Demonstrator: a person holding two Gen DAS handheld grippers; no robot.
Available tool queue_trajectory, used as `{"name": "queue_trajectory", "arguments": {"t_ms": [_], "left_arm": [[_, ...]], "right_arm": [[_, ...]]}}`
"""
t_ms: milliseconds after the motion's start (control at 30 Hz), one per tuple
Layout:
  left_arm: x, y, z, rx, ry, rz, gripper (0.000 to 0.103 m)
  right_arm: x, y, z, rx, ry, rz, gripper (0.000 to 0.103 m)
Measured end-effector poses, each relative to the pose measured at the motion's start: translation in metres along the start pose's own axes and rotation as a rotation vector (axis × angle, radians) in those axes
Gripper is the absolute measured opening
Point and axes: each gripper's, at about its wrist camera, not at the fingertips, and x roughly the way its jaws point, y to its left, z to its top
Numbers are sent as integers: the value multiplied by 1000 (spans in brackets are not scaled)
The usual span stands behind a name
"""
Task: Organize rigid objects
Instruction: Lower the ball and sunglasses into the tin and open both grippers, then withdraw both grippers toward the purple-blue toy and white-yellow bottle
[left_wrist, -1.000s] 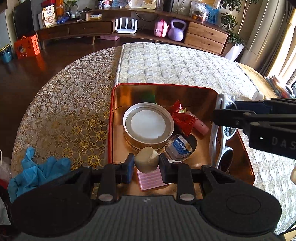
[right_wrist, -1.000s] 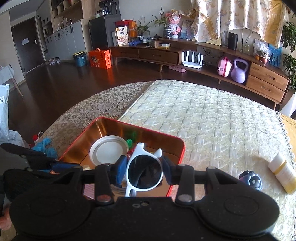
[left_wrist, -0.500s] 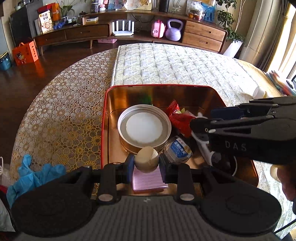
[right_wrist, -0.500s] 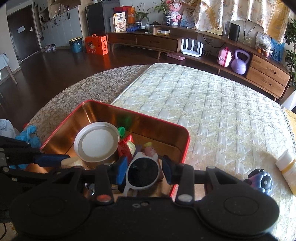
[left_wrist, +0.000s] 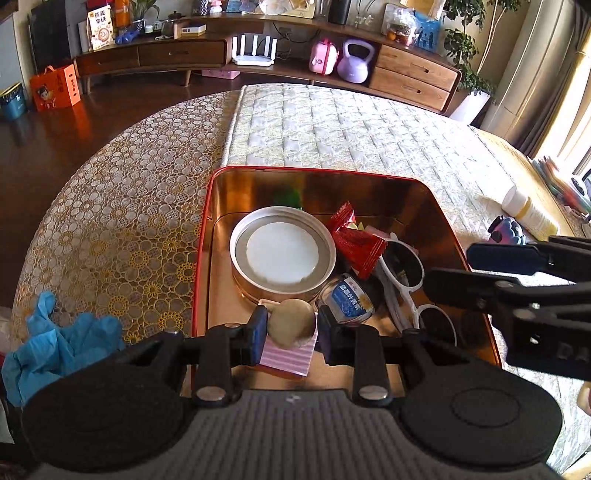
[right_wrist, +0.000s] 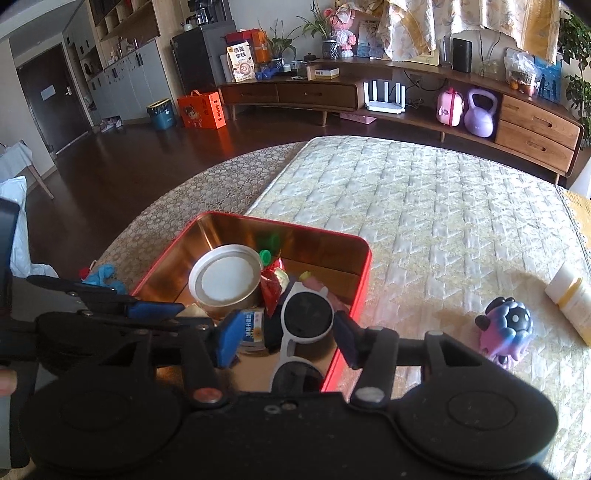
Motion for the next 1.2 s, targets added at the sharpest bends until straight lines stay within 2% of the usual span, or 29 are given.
{"name": "queue_trajectory", "arguments": {"t_ms": [100, 300, 367, 433, 567, 633, 667, 867, 1000, 1200], "left_arm": [[-5, -2, -1, 1, -5, -2, 28], [-18, -11, -3, 5, -19, -9, 32], [-24, -14, -4, 11, -25, -12, 44], [-30, -18, -6, 16, -39, -14, 51], [-41, -27, -7, 25, -52, -19, 53], [-46, -32, -8, 33, -59, -22, 59], [-48, -35, -9, 37, -65, -23, 64], [-62, -51, -10, 50, -94, -41, 78], [-66, -65, -10, 59, -109, -44, 81], [-68, -88, -10, 63, -129, -50, 86]], "right_arm": [[-12, 2, -5, -6, -16, 18, 60], [-38, 3, -17, -20, -47, 33, 65], [-47, 4, -22, -27, -59, 44, 70], [-57, 3, -26, -40, -76, 43, 74], [-76, -2, -37, -54, -102, 40, 82], [-86, -7, -43, -55, -112, 38, 87], [-91, -9, -46, -55, -117, 33, 88], [-111, -28, -61, -44, -140, -11, 98], [-123, -46, -69, -15, -156, -50, 103], [-137, -84, -74, 8, -164, -114, 103]]}}
